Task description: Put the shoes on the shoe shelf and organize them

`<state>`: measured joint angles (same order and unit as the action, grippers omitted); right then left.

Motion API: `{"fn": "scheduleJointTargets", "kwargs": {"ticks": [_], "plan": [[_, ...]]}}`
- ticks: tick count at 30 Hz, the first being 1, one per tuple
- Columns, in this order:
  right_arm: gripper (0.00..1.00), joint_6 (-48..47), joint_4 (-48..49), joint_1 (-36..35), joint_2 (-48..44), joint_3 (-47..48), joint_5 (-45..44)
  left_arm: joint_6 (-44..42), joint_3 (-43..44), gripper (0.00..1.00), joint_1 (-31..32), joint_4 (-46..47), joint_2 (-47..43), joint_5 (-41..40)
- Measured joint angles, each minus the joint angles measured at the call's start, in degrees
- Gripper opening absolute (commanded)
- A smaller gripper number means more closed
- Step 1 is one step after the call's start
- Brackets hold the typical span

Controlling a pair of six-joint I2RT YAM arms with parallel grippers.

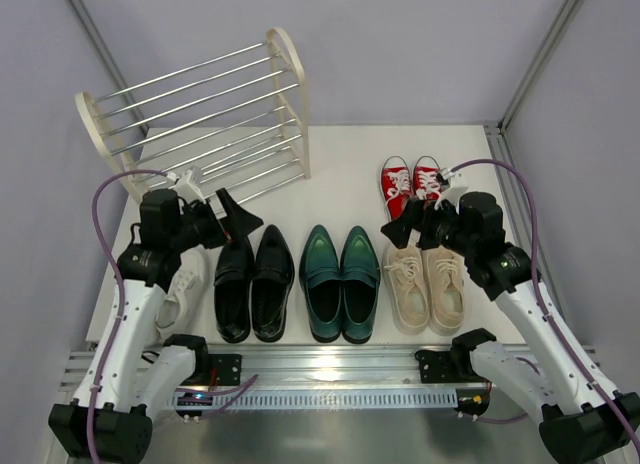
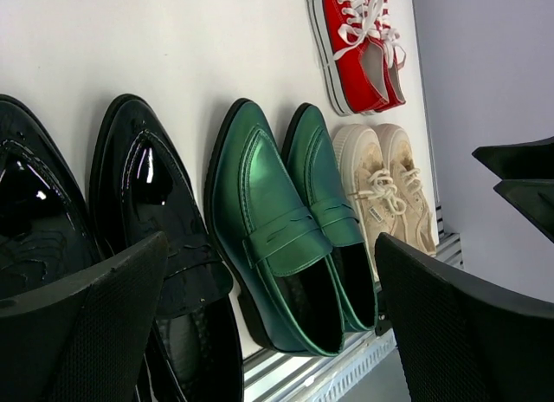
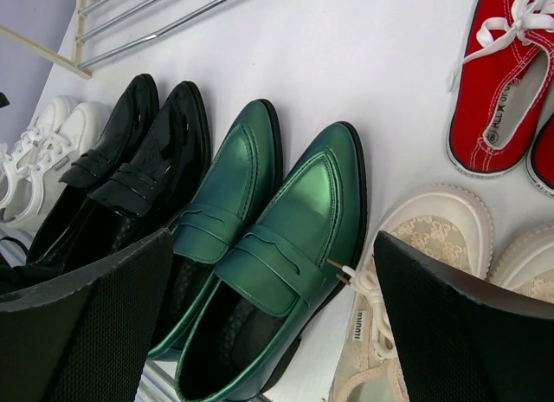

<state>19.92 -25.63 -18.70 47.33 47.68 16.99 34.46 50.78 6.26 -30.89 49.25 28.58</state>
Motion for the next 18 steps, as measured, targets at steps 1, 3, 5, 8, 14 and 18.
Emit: {"fn": "scheduleJointTargets", "kwargs": {"ticks": [1,3,5,8,14,18], "plan": [[0.97,0.1,-0.1,0.0,-0.1,0.0,-0.2,0.0,0.0,1.00,0.0,-0.2,0.1,0.0],[0.97,0.1,-0.2,0.0,-0.1,0.0,-0.5,0.0,0.1,1.00,0.0,-0.9,0.8,0.2],[0.97,0.2,-0.2,0.0,-0.1,0.0,-0.9,0.0,0.6,1.00,0.8,-1.9,2.2,0.3],[0.97,0.3,-0.2,0.0,-0.1,0.0,-1.1,0.2,2.8,1.00,8.0,-5.5,6.0,-5.9],[0.97,0.9,-0.1,0.0,-0.1,-0.3,-1.2,5.4,5.2,0.99,30.4,-12.2,13.2,-26.1],[0.97,1.2,-0.2,0.0,-0.1,-1.0,-1.2,11.6,5.2,1.00,44.4,-16.7,14.6,-41.5]]}}
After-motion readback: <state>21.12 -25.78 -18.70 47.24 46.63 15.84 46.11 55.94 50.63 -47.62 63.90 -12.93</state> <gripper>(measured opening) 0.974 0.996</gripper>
